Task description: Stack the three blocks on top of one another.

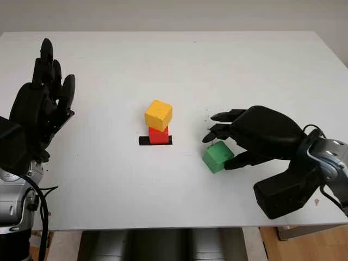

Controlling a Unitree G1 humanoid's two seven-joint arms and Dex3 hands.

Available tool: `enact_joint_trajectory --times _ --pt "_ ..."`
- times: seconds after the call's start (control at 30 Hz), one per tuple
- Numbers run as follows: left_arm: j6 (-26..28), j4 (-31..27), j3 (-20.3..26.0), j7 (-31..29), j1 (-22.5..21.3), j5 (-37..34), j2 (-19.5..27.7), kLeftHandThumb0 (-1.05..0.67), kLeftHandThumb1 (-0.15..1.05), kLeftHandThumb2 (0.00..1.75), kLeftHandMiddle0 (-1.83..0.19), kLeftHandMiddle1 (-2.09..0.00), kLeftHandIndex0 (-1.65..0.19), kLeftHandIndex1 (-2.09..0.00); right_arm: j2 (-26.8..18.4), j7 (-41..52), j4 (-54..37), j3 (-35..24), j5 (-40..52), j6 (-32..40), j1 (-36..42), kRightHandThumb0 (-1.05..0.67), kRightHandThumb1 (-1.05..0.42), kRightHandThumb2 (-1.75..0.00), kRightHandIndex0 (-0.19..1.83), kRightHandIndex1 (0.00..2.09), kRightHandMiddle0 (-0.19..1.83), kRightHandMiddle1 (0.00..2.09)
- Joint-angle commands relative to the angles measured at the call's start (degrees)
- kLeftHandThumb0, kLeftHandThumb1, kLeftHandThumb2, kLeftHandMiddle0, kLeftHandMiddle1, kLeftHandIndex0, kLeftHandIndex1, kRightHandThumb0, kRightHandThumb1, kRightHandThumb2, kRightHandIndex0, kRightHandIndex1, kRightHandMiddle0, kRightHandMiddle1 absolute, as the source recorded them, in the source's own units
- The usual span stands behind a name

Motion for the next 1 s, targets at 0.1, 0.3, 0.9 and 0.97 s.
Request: enact_joint_trajectory --times 0.1,0.3,0.9,0.97 --pt "-0.8 -0.2 0.0 -0.4 0.4 -0.1 0.3 -0.72 1.05 0.55 0.19 0.0 0.19 0.0 0.1 -0.1 0.2 0.0 0.4 0.3 -0.7 -0.41 -0.93 -0.05 0.5 0.19 0.44 1.0" --pt "-0.8 -0.2 -0.2 -0.2 0.2 0.2 0.3 -0.71 1.05 0.56 0.19 0.0 0.19 0.0 0.2 -0.7 0.1 -0.2 0.6 0.0 -0.5 -0.39 -0.93 -0.05 0.54 0.23 0.45 1.11" --pt "-0.9 0.5 -0.6 0.0 -0.2 0.4 0.0 -0.71 1.05 0.56 0.19 0.0 0.19 0.0 3.6 1.7 -0.1 -1.8 12.1 3.7 -0.7 -0.36 -0.93 -0.06 0.5 0.32 0.46 1.23" --pt "-0.9 0.5 -0.7 0.2 -0.2 0.6 -0.1 -0.71 1.05 0.56 0.19 0.0 0.19 0.0 3.9 2.7 -0.5 -2.2 14.0 5.0 -1.3 -0.36 -0.93 -0.06 0.47 0.32 0.45 1.25"
